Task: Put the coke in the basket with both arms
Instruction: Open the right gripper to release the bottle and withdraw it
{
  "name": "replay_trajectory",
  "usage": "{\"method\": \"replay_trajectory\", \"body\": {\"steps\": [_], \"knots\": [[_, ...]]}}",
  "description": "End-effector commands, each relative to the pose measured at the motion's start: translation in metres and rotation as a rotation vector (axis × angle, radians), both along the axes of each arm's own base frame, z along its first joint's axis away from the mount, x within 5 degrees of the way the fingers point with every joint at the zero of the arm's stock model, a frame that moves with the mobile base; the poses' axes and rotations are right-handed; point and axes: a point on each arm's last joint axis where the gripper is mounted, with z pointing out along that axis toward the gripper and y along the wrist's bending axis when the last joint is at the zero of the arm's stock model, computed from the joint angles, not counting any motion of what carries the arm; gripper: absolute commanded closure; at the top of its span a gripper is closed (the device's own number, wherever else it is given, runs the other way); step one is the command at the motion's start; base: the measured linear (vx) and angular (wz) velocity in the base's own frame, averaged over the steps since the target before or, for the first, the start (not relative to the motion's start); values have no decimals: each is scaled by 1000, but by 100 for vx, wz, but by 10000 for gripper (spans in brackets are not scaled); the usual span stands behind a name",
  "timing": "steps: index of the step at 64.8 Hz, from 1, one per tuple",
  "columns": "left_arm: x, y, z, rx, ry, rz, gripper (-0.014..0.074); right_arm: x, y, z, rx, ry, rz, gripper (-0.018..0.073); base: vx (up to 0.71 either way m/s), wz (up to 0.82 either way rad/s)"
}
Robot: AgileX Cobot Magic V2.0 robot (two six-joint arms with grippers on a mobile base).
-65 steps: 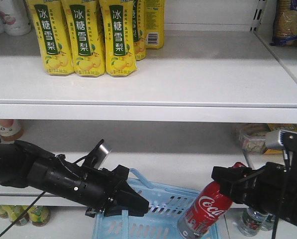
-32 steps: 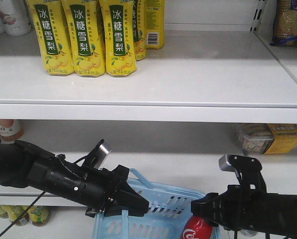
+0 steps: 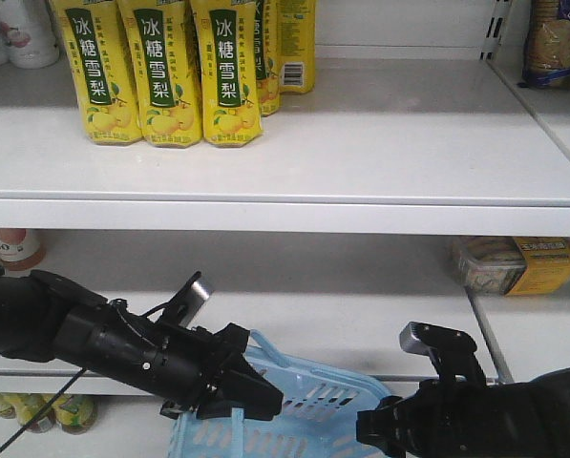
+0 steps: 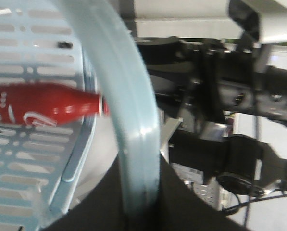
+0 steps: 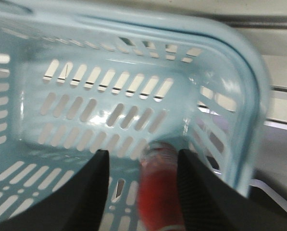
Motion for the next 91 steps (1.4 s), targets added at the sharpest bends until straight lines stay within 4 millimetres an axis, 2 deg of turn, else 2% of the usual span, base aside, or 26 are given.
{"method": "replay_trajectory", "body": {"steps": [1,16,32,48,59,77,85,91], "knots": [[2,-5,32,-157,-28,21,602,3,5,19,64,-70,27,181,0,0],[2,-5,32,-157,-28,21,602,-9,8,48,133,-135,112,179,0,0],[2,-5,32,-157,-28,21,602,-22,-6,82,44,-302,108,179,0,0],[2,-5,32,-157,-28,21,602,-38,-24,114,-90,-512,104,179,0,0],[2,-5,32,-157,-28,21,602,-47,-39,128,-178,-574,82,179,0,0],[2,-5,32,-157,-28,21,602,-43,-75,165,-379,-591,-54,179,0,0],[2,-5,32,-157,-28,21,602,-41,-88,189,-501,-648,-72,179,0,0],[2,-5,32,-157,-28,21,602,-43,-92,204,-531,-721,-109,179,0,0]]}}
